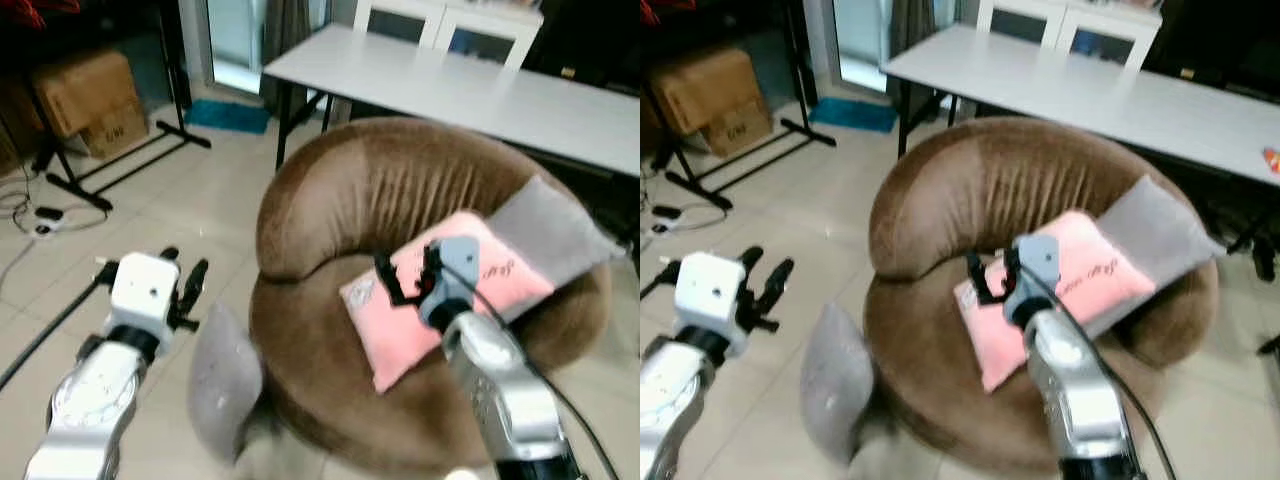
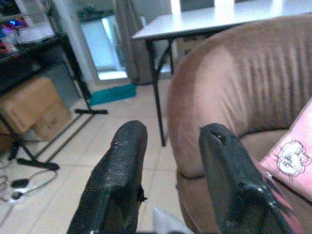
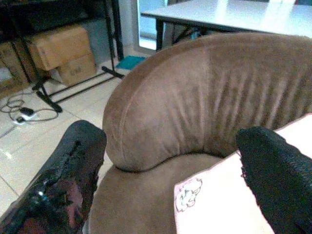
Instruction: Move the pillow to the sofa from floor
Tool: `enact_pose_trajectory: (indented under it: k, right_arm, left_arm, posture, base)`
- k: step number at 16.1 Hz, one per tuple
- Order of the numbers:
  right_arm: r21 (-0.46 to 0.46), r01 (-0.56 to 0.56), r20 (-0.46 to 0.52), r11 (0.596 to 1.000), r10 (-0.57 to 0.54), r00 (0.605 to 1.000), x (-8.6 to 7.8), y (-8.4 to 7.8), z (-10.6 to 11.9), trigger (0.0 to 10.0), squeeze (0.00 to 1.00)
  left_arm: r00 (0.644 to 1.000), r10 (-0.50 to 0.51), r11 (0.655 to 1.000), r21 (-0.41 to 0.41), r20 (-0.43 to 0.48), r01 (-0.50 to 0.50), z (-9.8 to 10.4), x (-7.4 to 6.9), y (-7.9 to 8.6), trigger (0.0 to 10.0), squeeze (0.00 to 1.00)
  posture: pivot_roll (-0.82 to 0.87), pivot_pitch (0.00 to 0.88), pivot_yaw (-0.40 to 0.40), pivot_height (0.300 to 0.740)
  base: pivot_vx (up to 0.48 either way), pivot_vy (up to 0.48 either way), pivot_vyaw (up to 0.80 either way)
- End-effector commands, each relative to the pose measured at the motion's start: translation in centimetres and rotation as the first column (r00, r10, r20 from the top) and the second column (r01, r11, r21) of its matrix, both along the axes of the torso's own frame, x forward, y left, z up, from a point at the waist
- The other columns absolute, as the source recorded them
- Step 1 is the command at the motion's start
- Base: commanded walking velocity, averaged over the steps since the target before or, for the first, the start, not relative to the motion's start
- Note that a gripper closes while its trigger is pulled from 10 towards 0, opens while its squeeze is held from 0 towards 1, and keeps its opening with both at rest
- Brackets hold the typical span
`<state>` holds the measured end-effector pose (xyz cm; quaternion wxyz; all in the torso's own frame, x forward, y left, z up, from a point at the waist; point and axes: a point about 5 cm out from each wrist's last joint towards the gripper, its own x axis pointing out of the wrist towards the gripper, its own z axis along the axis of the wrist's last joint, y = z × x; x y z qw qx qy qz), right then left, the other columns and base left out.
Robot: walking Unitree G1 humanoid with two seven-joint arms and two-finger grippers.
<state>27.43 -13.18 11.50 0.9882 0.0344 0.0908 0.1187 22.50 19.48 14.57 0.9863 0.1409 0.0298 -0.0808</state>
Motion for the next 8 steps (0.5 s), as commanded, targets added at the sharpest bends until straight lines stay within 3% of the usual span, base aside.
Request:
enact_pose_trajectory:
  k: [1,5,7,8]
  right_arm:
    - [-0.004,0.008,-0.022,1.0,-0.008,1.0,-0.15,-0.04,-0.21,10.0,0.84]
    - [-0.035,0.002,-0.015,0.999,-0.003,1.0,-0.16,-0.02,-0.11,10.0,0.87]
    - [-0.041,0.001,-0.026,0.999,-0.002,1.0,-0.06,0.04,-0.2,10.0,0.91]
    - [-0.052,-0.012,-0.033,0.999,0.01,0.999,-0.09,0.1,-0.26,10.0,0.92]
  left_arm:
    - [1.0,0.007,1.0,0.019,0.007,-0.007,0.16,-0.08,0.19,10.0,0.0]
    - [1.0,0.01,1.0,0.018,0.007,-0.01,0.1,-0.2,0.16,10.0,0.0]
    - [0.999,0.01,1.0,0.004,0.037,-0.01,0.36,-0.25,0.05,10.0,0.0]
    - [0.999,0.014,1.0,0.007,0.034,-0.014,0.35,-0.27,0.08,10.0,0.0]
  posture:
    - [0.02,0.0,-0.051,0.74]
    - [0.02,0.0,-0.055,0.74]
    - [0.02,0.0,-0.055,0.74]
    - [0.02,0.0,-0.055,0.74]
  base:
    - [0.0,0.386,0.0]
    - [0.0,0.385,0.0]
    - [0.0,0.0,0.0]
    - [0.0,0.0,0.71]
